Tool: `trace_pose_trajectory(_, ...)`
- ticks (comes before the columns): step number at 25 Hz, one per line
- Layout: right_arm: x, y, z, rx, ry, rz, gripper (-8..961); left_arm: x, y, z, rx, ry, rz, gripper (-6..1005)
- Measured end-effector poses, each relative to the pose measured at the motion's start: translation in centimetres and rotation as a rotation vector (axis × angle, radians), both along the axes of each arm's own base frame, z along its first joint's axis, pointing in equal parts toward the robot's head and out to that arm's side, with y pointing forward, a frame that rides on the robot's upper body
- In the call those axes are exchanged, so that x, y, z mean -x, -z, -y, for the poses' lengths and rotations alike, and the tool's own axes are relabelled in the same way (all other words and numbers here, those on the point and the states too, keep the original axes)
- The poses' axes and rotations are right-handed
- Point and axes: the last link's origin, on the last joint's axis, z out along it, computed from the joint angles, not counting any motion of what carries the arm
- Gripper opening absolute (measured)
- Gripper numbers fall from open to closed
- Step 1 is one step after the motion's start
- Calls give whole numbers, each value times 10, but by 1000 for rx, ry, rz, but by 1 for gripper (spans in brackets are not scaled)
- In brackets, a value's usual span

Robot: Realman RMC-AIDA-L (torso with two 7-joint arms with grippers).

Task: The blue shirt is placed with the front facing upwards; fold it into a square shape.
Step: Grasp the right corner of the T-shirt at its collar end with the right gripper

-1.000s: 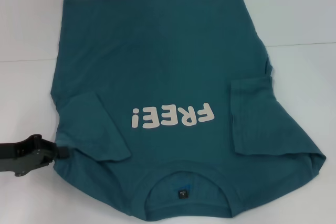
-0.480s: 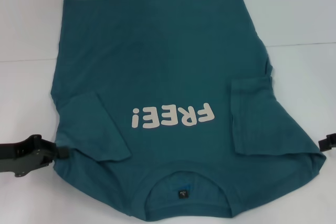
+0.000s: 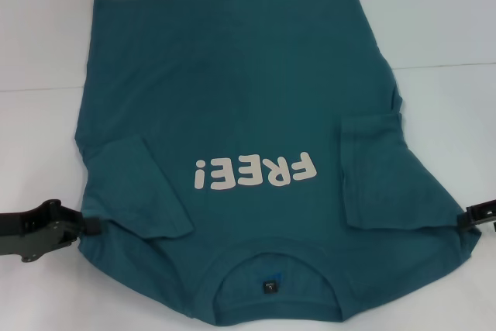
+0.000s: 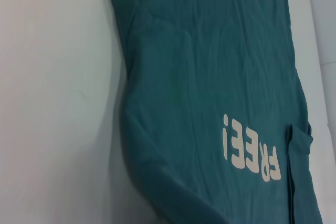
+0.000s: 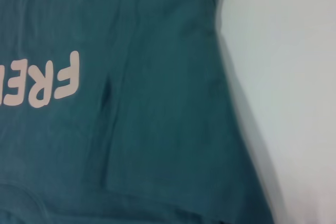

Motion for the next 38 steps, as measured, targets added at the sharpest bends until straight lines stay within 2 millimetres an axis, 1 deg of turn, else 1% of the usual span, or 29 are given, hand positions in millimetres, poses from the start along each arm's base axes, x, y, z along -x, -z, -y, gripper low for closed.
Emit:
trace_pose_trajectory(9,4,12,-6,23,-24,15,903,0,0,1,1,-2,1,22)
trace_pose_trajectory(27,13,24,-17,42,-42,20,901,1,1,1,2,-5,3,23)
trace_pose_trajectory(38,23,39,-24,87,-65,26,900,1,1,2,3,-6,4,23)
